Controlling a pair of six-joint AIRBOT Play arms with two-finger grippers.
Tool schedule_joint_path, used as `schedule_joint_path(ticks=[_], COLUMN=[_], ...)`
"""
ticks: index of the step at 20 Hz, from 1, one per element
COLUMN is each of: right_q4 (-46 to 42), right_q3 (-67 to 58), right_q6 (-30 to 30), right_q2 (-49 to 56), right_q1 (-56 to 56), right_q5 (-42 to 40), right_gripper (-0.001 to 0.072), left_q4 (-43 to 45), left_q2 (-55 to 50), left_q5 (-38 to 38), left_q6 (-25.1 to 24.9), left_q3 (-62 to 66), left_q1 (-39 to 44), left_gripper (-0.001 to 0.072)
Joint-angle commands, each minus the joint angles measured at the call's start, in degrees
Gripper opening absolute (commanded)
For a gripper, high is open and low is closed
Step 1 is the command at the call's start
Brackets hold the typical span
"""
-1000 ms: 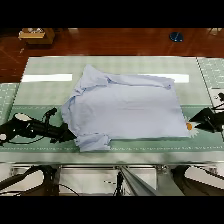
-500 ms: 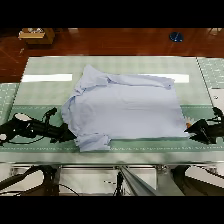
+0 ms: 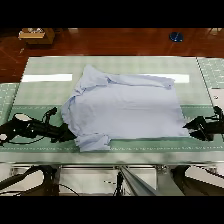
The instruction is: Fold the shirts.
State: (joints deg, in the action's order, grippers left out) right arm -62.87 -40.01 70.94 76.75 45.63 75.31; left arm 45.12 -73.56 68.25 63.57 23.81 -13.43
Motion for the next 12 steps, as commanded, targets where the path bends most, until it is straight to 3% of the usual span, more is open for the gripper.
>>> schedule_joint_path(ticks=[1, 2, 3, 4, 8, 12], right_q4=[0.33, 0.98, 1.77, 3.65, 21.94, 49.11], right_q3=[0.92, 0.92, 0.90, 0.59, -5.25, -17.49], right_q6=[0.57, 0.57, 0.35, -0.61, -10.80, -13.38], right_q2=[2.58, 3.06, 3.04, 3.02, 2.36, -4.63], right_q1=[-4.68, -6.08, -7.19, -7.65, -7.65, -7.65], right_q5=[-6.36, -6.80, -7.10, -6.43, 4.66, 5.35], right_gripper=[0.0467, 0.0299, 0.0083, 0.0020, 0.0019, 0.0019], left_q4=[-0.22, -0.22, -0.20, -0.20, -3.58, -11.58], left_q2=[0.04, 0.04, 0.04, 0.04, 2.49, 12.26], left_q5=[-7.65, -7.65, -7.65, -7.65, -4.37, 0.94], left_q6=[-0.11, -0.11, -0.13, -0.13, -3.15, -4.96], left_q3=[0.13, 0.13, 0.22, 0.50, 6.16, 24.00], left_q1=[-0.02, -0.02, -0.02, -0.02, -0.04, -0.07], left_gripper=[0.0020, 0.0020, 0.0020, 0.0020, 0.0019, 0.0019])
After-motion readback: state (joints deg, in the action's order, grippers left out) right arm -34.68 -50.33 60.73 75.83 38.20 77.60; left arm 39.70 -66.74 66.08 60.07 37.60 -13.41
